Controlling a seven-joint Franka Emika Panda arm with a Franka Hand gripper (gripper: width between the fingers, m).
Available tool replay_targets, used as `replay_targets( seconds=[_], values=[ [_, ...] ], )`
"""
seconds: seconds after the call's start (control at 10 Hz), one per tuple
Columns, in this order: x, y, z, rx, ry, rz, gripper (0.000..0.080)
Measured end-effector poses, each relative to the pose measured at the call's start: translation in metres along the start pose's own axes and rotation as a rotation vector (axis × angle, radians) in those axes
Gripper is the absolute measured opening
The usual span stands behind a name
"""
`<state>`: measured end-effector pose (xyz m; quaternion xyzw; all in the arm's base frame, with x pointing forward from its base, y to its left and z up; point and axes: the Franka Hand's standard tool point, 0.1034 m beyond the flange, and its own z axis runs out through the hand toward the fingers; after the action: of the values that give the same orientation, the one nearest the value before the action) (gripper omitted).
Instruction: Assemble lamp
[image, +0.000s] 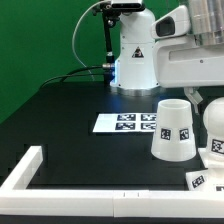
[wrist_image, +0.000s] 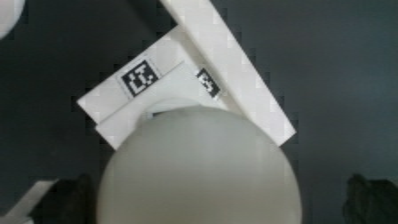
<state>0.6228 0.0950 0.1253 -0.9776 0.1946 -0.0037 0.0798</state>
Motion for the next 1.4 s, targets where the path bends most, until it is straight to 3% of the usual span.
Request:
replay_targets(
  seconds=[0.2,0.3,0.6,0.7,1.0,1.1,1.4],
  values=[
    [0.0031,0.0040,0.0010,-0.085,0.018,-0.324,0.0698],
    [0.0039,0.0019,0.0027,-0.115,0.015,-0.448,0.0698],
    [0.0041,0.0034,0.0061,-0.116,0.002,-0.630,0.0698],
    [0.0057,0.0051,0.0078,-0.104,0.003,-0.657,0.0698],
    [0.0062,0.0041,0.0079,-0.094,0.010,-0.633,0.0669],
    [0.0062,0.0041,0.0079,-0.094,0.010,-0.630,0.0573],
    [0.0067,0.0049,0.0077,-0.091,0.019,-0.434,0.0573]
  ],
)
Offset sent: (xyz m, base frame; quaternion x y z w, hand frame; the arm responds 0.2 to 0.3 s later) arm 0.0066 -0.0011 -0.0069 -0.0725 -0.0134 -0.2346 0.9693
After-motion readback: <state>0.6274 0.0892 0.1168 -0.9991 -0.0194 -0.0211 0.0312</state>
